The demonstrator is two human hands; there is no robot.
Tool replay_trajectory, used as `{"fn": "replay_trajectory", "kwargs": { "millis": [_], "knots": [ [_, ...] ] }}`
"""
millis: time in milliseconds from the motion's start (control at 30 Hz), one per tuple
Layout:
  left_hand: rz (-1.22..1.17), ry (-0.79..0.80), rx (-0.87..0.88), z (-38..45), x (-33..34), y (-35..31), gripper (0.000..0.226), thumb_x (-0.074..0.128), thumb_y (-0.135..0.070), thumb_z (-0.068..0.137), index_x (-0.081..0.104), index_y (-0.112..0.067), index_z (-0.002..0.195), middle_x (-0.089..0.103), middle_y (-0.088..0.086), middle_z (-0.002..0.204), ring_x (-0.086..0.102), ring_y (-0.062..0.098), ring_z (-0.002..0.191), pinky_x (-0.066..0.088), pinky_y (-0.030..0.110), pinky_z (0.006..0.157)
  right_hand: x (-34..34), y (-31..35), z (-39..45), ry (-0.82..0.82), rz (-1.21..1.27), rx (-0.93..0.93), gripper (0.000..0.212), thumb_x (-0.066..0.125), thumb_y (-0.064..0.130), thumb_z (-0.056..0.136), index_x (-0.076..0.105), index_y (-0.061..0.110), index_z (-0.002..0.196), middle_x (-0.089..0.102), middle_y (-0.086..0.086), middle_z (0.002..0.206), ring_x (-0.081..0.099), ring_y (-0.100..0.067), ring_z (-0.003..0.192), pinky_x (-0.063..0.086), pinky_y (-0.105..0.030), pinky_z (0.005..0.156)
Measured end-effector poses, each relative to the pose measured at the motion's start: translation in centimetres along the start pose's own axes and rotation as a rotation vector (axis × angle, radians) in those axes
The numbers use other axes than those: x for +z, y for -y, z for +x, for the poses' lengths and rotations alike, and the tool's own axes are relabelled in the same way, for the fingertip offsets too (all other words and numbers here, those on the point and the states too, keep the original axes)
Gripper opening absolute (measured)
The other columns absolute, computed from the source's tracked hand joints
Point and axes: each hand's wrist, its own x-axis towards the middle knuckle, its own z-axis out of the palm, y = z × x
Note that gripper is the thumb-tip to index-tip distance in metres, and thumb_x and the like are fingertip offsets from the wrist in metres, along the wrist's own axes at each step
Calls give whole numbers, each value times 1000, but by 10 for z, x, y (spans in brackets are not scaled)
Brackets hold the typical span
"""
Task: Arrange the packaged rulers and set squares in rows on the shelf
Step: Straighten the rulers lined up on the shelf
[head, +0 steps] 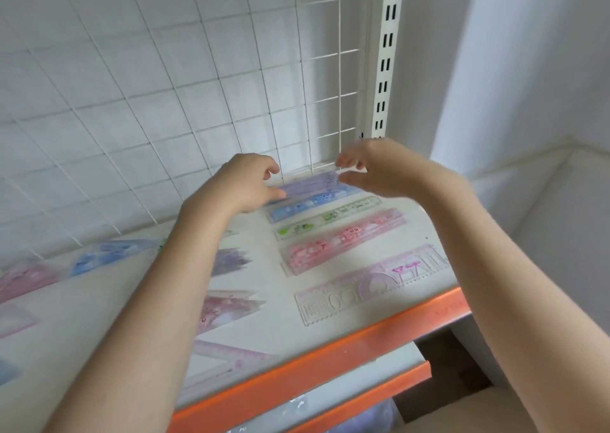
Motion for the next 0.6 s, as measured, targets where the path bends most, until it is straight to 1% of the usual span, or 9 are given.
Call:
{"fn": "replay_trajectory", "kwargs": {
  "millis": [133, 200, 267, 367, 433, 500, 600],
  "knots": [
    [126, 137, -54, 24, 3, 18, 56, 69, -31, 83, 49, -13, 132, 53, 7, 132, 51, 23, 118, 39, 29, 99, 0, -1, 57, 124, -97, -29, 38, 52, 32, 95, 53, 16, 129, 57, -2, 129, 52, -22, 117, 40, -32, 94],
    [176, 207, -80, 32, 12, 23, 58, 69, -33, 83, 49, -11, 133, 52, 9, 133, 50, 24, 119, 40, 32, 101, 8, -1, 76, 211, -140, -40, 42, 53, 38, 94, 50, 20, 132, 53, 0, 133, 49, -21, 121, 38, -32, 93],
    [213, 253, -89, 38, 20, 26, 57, 69, -33, 83, 50, -7, 130, 53, 11, 130, 51, 26, 117, 42, 35, 99, 14, -2, 90, 288, -202, -47, 49, 55, 46, 90, 48, 23, 133, 50, 3, 136, 48, -21, 123, 36, -32, 90],
    [256, 274, -99, 46, 27, 27, 58, 68, -35, 83, 50, -5, 129, 53, 13, 130, 51, 28, 117, 43, 38, 99, 18, -4, 104, 379, -290, -49, 64, 57, 61, 82, 45, 25, 134, 47, 5, 137, 48, -22, 122, 40, -36, 94],
    [289, 263, -97, 51, 30, 27, 57, 67, -35, 83, 50, -5, 129, 52, 14, 132, 50, 28, 119, 43, 37, 99, 19, -4, 110, 417, -361, -59, 73, 55, 69, 77, 44, 26, 135, 47, 5, 137, 49, -22, 122, 41, -39, 96],
    [307, 251, -103, 55, 32, 27, 57, 66, -35, 84, 50, -6, 130, 51, 13, 133, 50, 28, 120, 44, 36, 98, 21, -4, 114, 440, -392, -72, 81, 53, 77, 71, 44, 28, 134, 47, 5, 137, 49, -22, 122, 42, -45, 99],
    [294, 273, -123, 60, 33, 29, 55, 65, -36, 84, 51, -7, 129, 53, 12, 130, 52, 28, 116, 45, 36, 96, 25, -4, 116, 489, -406, -109, 84, 53, 78, 70, 44, 26, 135, 47, 5, 138, 47, -21, 123, 41, -46, 101]
  ]
}}
